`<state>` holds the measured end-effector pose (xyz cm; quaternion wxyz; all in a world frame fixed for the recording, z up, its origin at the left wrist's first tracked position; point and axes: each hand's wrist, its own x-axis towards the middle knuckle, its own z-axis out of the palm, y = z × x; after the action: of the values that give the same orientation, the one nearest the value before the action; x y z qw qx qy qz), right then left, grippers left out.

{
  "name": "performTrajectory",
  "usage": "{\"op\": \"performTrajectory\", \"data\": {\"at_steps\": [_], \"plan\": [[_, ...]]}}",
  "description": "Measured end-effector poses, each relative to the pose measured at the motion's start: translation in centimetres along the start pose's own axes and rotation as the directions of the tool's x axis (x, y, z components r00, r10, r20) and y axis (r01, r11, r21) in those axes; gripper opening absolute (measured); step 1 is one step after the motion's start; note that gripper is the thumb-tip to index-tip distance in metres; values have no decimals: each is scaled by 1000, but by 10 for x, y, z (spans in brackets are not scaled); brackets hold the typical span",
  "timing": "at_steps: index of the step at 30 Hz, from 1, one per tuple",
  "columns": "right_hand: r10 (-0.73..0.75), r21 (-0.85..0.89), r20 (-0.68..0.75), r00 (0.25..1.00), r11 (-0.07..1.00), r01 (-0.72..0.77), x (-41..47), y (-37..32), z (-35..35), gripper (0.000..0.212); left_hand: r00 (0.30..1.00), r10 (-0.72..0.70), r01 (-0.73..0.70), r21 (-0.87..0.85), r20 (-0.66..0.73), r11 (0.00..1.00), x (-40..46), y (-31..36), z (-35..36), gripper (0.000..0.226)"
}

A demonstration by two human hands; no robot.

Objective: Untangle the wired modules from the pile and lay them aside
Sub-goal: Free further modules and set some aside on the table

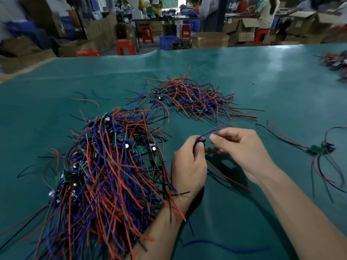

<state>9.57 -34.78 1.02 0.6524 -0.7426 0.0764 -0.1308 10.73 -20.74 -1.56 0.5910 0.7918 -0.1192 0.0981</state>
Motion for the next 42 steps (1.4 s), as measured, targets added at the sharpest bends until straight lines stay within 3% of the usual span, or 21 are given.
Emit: {"op": "performTrajectory", "data": {"at_steps": [6, 12, 16, 19, 22, 25, 29, 32, 36, 40, 42], "plan": [[6, 198, 98, 995, 980, -25, 2, -3, 5, 14, 991, 37, -37, 1, 127, 999, 0, -1, 0, 35], [-6, 249, 121, 993, 968, -25, 6, -3, 3, 4, 983, 26, -30, 21, 181, 999, 2, -4, 3, 41], [-24, 191, 55, 998, 981, 13, 8, 2, 5, 16, 984, 40, -47, 35, 175, 998, 3, -5, 4, 37], [-41, 193, 4, 999, 980, 39, 9, 2, 5, 14, 990, 32, -33, 6, 138, 999, 2, -7, 4, 28], [-60, 209, 66, 996, 977, 45, 8, 0, 3, 7, 995, 34, -37, 20, 95, 999, 2, -6, 4, 28], [-35, 247, 151, 988, 969, -3, 8, -2, -1, 14, 993, 57, -63, 56, 99, 996, 2, -6, 4, 33], [-121, 36, -22, 992, 992, 122, 13, 2, -8, 10, 991, 72, -82, 89, 110, 993, 2, -4, 4, 36], [-185, -47, -182, 966, 983, 179, 18, 5, -11, 20, 991, 81, -92, 104, 105, 990, 1, -5, 4, 34], [-123, 53, -467, 876, 985, 166, 24, 0, -30, 20, 988, 107, -121, 127, 113, 985, -3, -3, 4, 31], [72, 199, -739, 670, 973, 114, 25, -2, -55, 25, 998, 56, -56, 7, 5, 998, -1, -4, 3, 28], [115, 221, -693, 712, 974, 58, 23, -1, -56, 24, 996, 0, -5, -62, -89, 998, 1, -6, 2, 27]]}}
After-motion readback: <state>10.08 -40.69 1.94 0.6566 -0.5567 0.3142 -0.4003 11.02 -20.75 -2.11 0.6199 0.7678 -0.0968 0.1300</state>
